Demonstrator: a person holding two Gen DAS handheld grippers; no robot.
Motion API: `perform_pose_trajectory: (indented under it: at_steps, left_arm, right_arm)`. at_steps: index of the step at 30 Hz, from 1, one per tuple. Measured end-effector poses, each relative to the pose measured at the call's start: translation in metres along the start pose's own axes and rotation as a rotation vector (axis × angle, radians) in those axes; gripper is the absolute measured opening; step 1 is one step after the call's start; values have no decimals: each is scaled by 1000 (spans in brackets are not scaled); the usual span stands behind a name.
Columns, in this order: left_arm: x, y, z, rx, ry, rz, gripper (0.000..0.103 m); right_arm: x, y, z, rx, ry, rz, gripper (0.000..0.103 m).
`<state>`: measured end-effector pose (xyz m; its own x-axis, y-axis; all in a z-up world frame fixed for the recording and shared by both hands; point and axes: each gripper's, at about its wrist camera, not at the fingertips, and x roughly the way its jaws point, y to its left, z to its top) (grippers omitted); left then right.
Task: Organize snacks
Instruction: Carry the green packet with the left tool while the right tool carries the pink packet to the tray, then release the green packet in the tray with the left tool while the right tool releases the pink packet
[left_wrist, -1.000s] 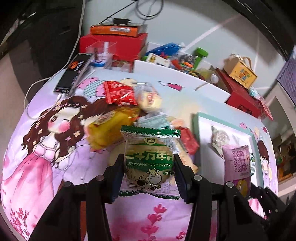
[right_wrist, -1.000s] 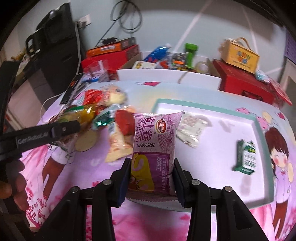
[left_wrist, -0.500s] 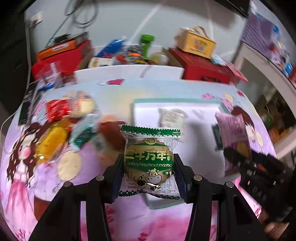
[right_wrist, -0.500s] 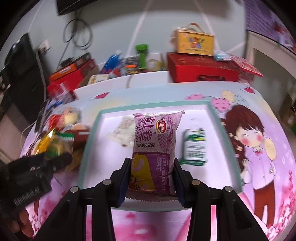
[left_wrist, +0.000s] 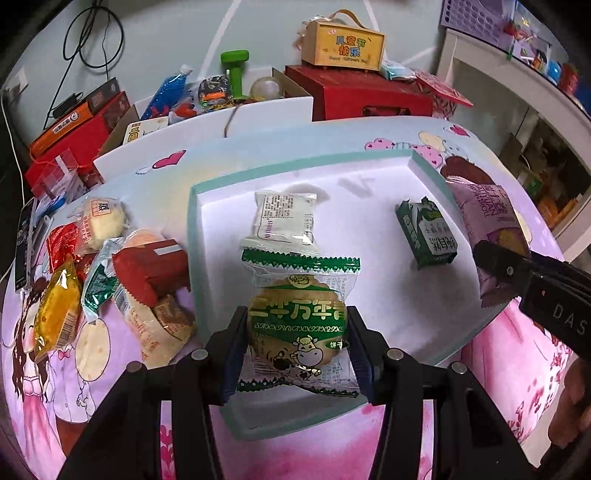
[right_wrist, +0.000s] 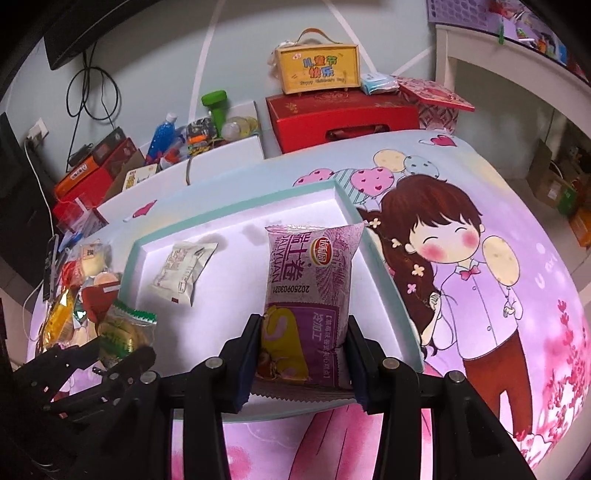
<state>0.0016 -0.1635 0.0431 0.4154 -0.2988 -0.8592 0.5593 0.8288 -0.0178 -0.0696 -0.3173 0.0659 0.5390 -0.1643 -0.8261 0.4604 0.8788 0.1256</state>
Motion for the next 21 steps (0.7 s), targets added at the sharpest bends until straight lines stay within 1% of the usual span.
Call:
perform_pose_trajectory:
  at_steps: [13,15,17,21]
  left_arm:
    - [10,3,-1,-16,22,21,53]
    - [11,2,-1,-14,33,22,57]
    - [10,3,-1,-14,28,28,68]
    - [6,4,0,-12,21,32,69]
  right_arm:
    - [14,26,-9,-84,58,42,46]
    - [16,28,-10,-91,67,43,47]
    - [17,28,-10,-95,74,40,48]
    - [17,28,-10,-96,77,40,48]
